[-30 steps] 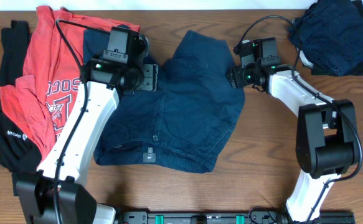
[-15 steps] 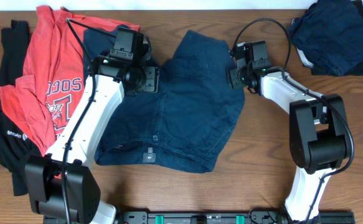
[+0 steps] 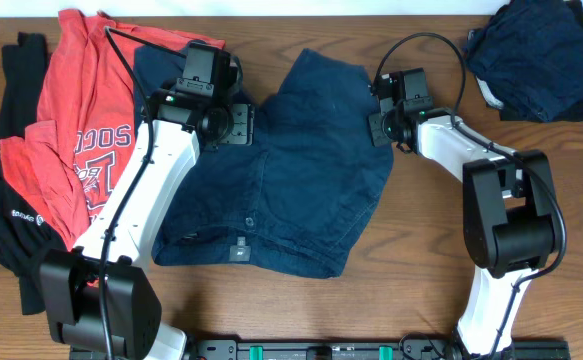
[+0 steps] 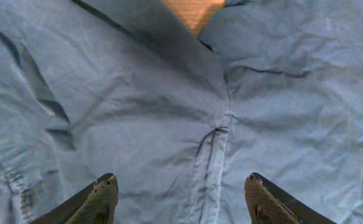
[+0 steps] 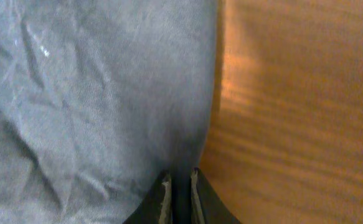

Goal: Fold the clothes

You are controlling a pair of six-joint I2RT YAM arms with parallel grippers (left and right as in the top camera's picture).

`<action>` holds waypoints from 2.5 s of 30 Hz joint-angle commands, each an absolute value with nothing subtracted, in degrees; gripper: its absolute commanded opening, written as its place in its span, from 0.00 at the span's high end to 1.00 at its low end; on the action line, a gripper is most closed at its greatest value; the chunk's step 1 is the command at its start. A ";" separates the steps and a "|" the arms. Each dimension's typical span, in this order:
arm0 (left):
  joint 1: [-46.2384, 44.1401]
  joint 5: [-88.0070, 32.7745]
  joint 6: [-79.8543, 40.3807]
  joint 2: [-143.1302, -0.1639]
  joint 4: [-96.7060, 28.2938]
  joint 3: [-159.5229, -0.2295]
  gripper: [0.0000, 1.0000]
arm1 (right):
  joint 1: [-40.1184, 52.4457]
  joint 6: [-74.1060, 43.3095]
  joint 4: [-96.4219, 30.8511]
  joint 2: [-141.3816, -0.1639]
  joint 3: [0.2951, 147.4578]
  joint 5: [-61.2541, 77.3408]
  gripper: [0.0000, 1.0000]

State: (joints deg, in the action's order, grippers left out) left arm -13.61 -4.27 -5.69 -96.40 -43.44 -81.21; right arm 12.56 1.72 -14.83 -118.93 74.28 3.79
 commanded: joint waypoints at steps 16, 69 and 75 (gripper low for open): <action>-12.86 -2.31 -4.73 -96.64 -41.69 -80.68 0.32 | 4.58 5.45 -28.60 -99.29 74.89 12.05 0.99; -13.10 -2.35 -4.97 -97.32 -42.78 -80.68 0.33 | -5.91 10.00 -30.22 -98.89 74.91 21.43 0.99; -13.30 -2.33 -4.97 -97.32 -42.76 -80.68 0.33 | 0.64 9.96 -30.68 -98.19 74.89 21.67 0.99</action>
